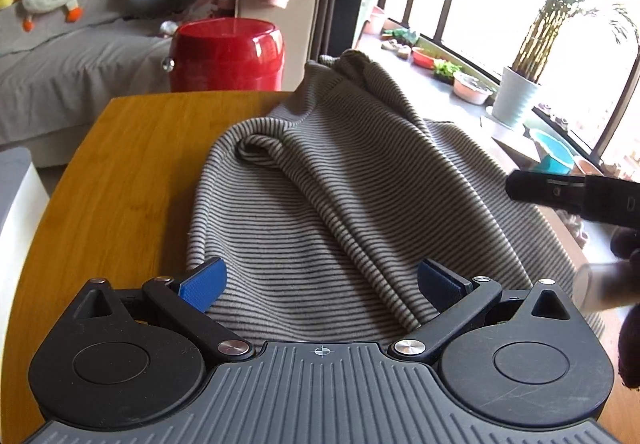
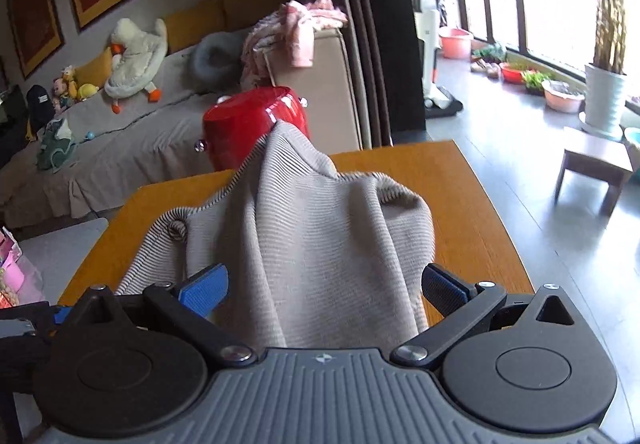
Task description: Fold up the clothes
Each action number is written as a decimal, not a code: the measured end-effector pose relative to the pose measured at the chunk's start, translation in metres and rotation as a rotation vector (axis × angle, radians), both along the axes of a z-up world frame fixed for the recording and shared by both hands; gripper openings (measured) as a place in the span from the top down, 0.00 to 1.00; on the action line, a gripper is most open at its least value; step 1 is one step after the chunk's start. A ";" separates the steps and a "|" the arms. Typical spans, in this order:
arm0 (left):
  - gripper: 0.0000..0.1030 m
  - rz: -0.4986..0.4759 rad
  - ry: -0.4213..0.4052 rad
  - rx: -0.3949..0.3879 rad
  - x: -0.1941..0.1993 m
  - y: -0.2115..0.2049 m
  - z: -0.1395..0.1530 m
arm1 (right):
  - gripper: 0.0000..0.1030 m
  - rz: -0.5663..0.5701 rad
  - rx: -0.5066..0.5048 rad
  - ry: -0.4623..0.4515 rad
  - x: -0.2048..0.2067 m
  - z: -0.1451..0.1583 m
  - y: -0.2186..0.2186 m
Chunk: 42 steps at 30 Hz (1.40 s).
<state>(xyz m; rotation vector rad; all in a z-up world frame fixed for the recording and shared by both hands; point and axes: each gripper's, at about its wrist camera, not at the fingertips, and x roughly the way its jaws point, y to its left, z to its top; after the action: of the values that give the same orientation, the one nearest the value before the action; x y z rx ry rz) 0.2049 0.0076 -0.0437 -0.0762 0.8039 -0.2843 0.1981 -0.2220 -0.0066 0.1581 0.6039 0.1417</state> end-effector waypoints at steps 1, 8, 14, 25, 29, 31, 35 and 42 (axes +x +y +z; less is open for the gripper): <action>0.00 0.004 0.024 -0.015 0.006 0.001 -0.005 | 0.00 0.033 -0.002 -0.012 0.009 -0.002 0.003; 0.00 0.034 -0.059 0.069 0.004 -0.005 -0.018 | 0.00 0.140 0.061 0.085 0.045 -0.047 0.013; 0.00 0.024 -0.067 0.079 0.000 -0.004 -0.019 | 0.00 0.163 0.127 0.115 0.038 -0.050 0.000; 0.00 -0.019 -0.054 0.073 -0.037 0.006 -0.017 | 0.00 0.212 0.112 0.132 -0.004 -0.048 0.004; 0.00 -0.022 -0.060 0.073 -0.062 0.009 -0.018 | 0.00 0.213 0.093 0.122 -0.026 -0.049 0.010; 0.00 -0.017 -0.065 0.073 -0.071 0.010 -0.018 | 0.00 0.204 0.072 0.113 -0.037 -0.049 0.015; 0.00 -0.003 -0.082 0.072 -0.082 0.011 -0.018 | 0.00 0.186 0.047 0.104 -0.052 -0.050 0.022; 0.00 0.003 -0.104 0.062 -0.088 0.010 -0.017 | 0.00 0.189 0.038 0.098 -0.055 -0.050 0.021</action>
<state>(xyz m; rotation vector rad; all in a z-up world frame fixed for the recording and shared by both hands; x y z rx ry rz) 0.1165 0.0181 -0.0611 -0.0045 0.7088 -0.2579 0.1428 -0.2009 -0.0564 0.1447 0.7139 0.3303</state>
